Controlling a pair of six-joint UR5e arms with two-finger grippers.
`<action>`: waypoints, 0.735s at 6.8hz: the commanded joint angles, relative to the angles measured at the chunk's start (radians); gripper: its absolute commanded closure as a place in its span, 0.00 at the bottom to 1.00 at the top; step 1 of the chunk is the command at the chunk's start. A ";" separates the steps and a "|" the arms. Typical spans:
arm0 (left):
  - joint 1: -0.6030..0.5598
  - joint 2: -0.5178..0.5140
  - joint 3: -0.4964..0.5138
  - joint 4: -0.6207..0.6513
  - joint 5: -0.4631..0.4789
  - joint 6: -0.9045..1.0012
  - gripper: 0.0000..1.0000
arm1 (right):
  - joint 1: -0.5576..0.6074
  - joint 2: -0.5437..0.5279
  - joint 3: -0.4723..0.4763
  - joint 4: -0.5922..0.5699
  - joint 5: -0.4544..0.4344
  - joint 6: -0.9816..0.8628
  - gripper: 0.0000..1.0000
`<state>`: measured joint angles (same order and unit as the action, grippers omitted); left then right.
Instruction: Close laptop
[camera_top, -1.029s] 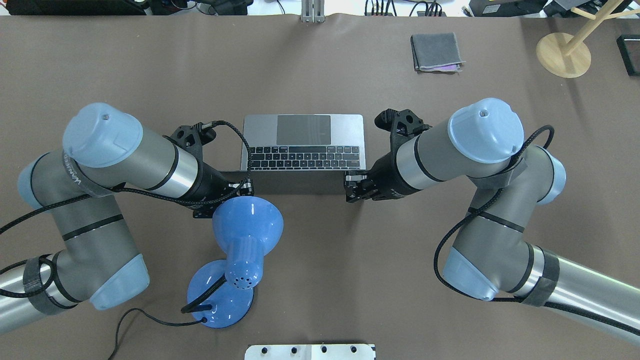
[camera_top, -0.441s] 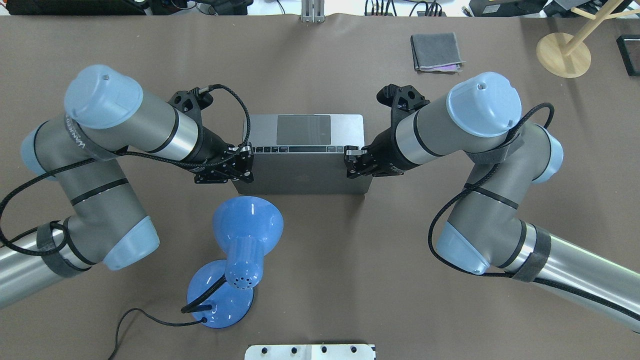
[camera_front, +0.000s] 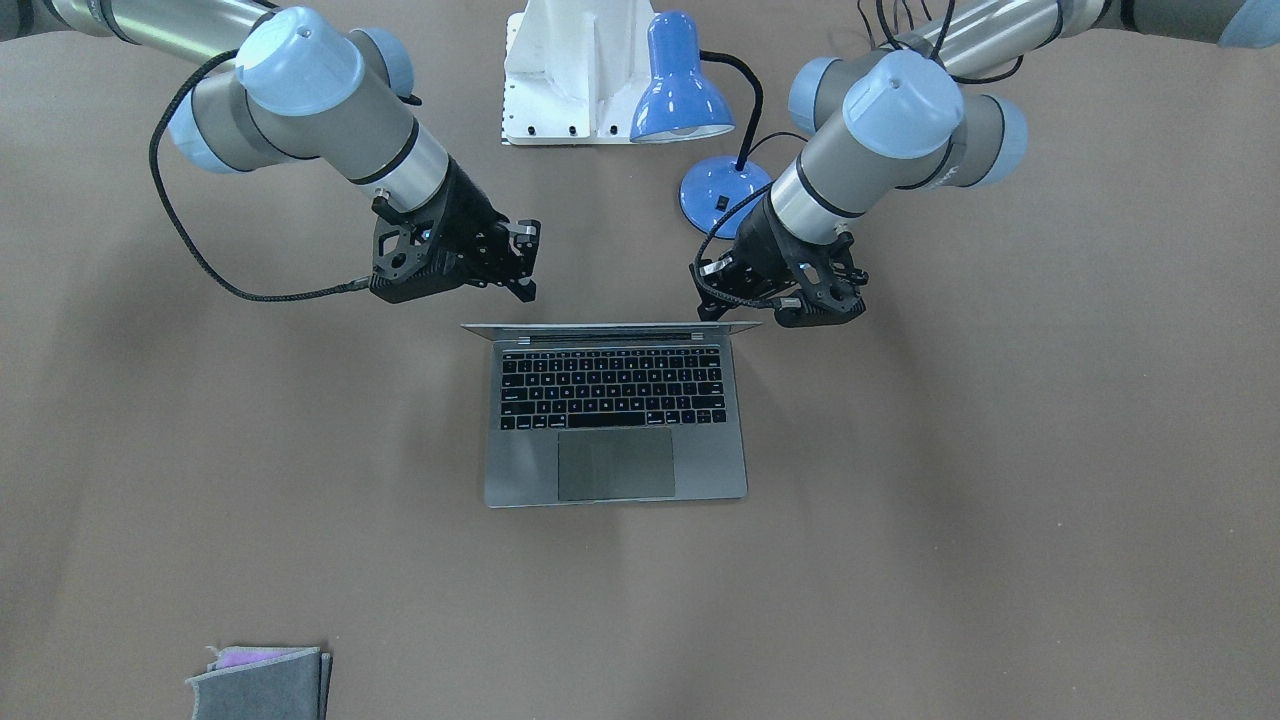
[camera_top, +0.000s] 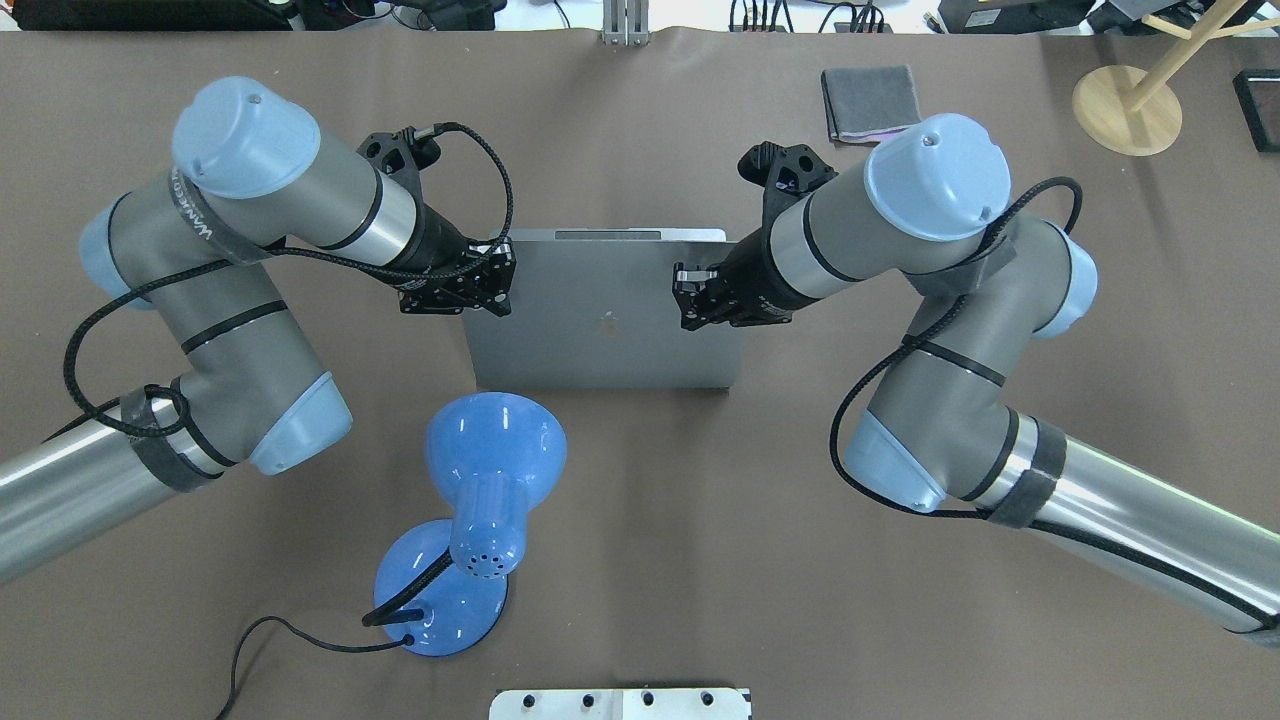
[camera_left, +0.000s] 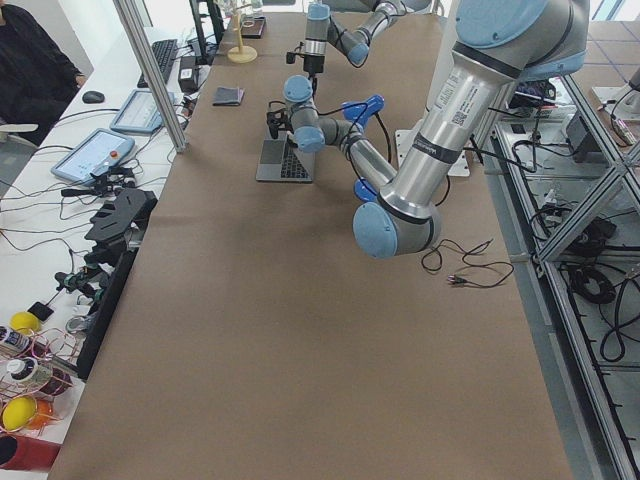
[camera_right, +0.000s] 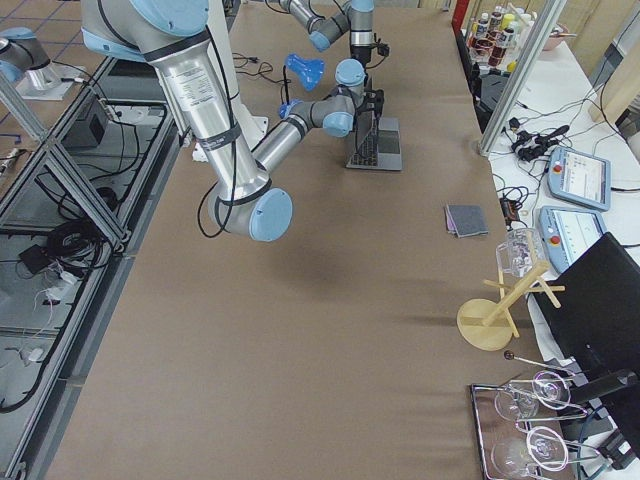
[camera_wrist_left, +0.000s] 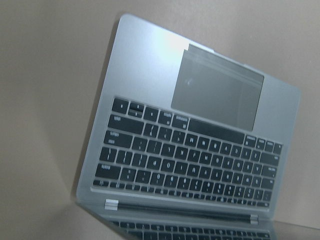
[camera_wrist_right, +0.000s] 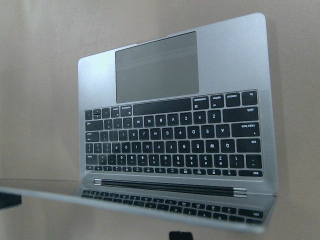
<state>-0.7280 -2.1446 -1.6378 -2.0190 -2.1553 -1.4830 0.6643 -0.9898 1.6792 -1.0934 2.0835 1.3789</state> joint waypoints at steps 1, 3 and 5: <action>-0.013 -0.031 0.062 -0.001 0.002 0.023 1.00 | 0.026 0.103 -0.140 0.001 -0.005 -0.003 1.00; -0.013 -0.069 0.126 -0.016 0.005 0.023 1.00 | 0.041 0.157 -0.232 0.004 -0.026 -0.006 1.00; -0.013 -0.072 0.191 -0.081 0.005 0.023 1.00 | 0.043 0.169 -0.387 0.165 -0.051 -0.006 1.00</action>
<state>-0.7408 -2.2122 -1.4829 -2.0698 -2.1509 -1.4604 0.7058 -0.8290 1.3793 -1.0100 2.0454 1.3732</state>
